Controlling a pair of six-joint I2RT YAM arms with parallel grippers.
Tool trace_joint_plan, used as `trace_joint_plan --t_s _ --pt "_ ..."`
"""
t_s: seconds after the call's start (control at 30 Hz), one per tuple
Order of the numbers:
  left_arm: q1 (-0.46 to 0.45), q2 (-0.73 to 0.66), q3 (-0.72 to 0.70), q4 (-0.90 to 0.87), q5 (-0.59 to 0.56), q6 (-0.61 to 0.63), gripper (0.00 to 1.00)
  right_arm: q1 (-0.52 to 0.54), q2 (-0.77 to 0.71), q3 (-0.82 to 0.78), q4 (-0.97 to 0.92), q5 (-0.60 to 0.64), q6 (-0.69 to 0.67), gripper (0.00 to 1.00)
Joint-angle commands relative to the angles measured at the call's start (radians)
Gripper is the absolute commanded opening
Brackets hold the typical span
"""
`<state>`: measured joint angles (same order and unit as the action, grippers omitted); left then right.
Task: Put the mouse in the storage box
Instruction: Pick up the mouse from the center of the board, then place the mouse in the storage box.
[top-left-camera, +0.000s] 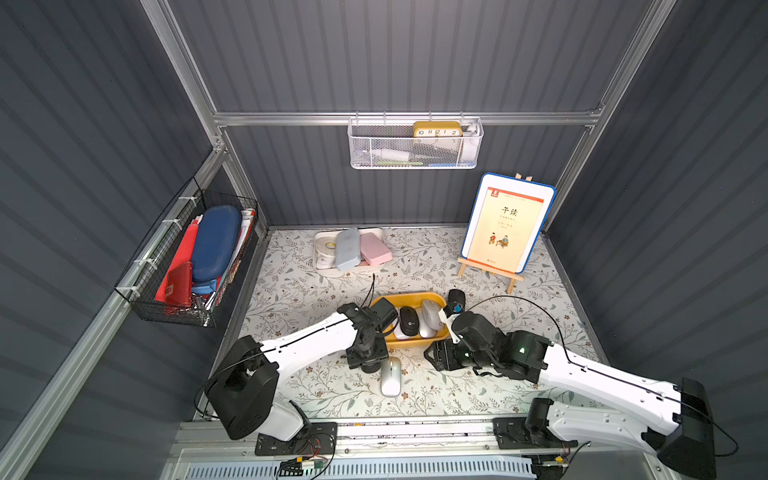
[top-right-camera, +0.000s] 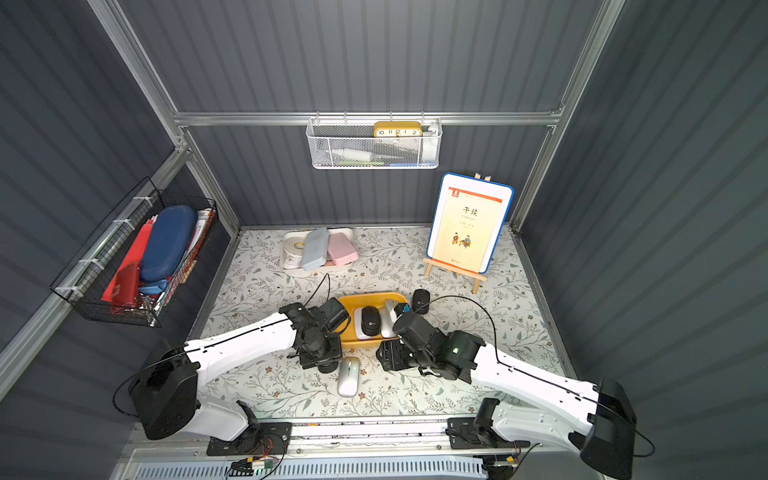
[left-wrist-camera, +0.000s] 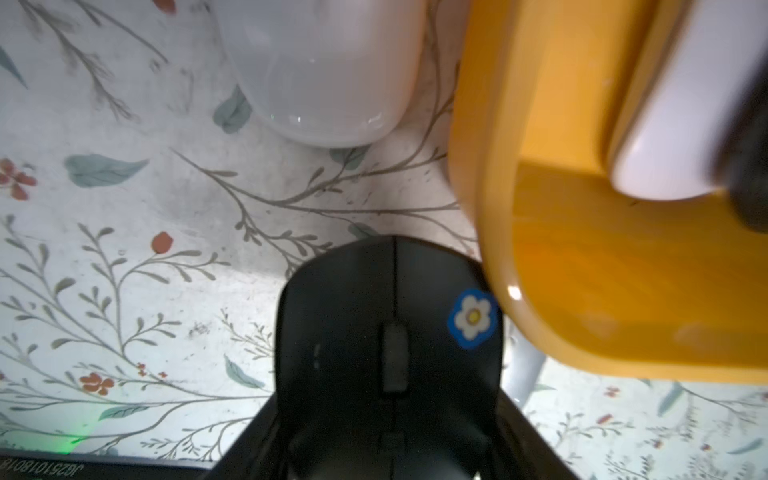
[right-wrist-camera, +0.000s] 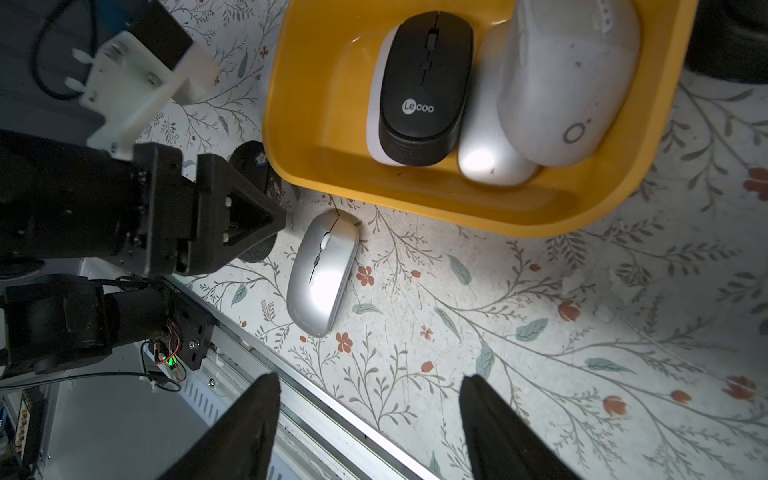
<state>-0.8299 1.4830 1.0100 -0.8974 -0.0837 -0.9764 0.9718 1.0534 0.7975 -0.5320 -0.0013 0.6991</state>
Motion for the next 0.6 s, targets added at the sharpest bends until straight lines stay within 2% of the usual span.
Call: trace_joint_plan --t_s 0.0,0.13,0.23,0.37,0.57 --pt "-0.002 -0.011 0.099 -0.095 -0.050 0.030 0.33 0.005 -0.024 0.009 -0.023 0.080 0.011 0.73" --pt "-0.002 0.062 0.236 -0.137 -0.075 0.072 0.33 0.004 -0.064 0.002 -0.048 0.169 0.028 0.73" --pt "-0.002 0.115 0.275 -0.174 -0.069 0.088 0.33 -0.001 -0.078 -0.004 -0.035 0.162 0.028 0.73" --pt "-0.002 0.022 0.050 -0.040 0.043 0.053 0.28 -0.002 -0.059 0.005 -0.064 0.149 0.029 0.73" --pt "0.000 -0.089 -0.165 0.028 0.068 -0.042 0.28 -0.002 -0.062 -0.047 0.001 0.115 0.035 0.72"
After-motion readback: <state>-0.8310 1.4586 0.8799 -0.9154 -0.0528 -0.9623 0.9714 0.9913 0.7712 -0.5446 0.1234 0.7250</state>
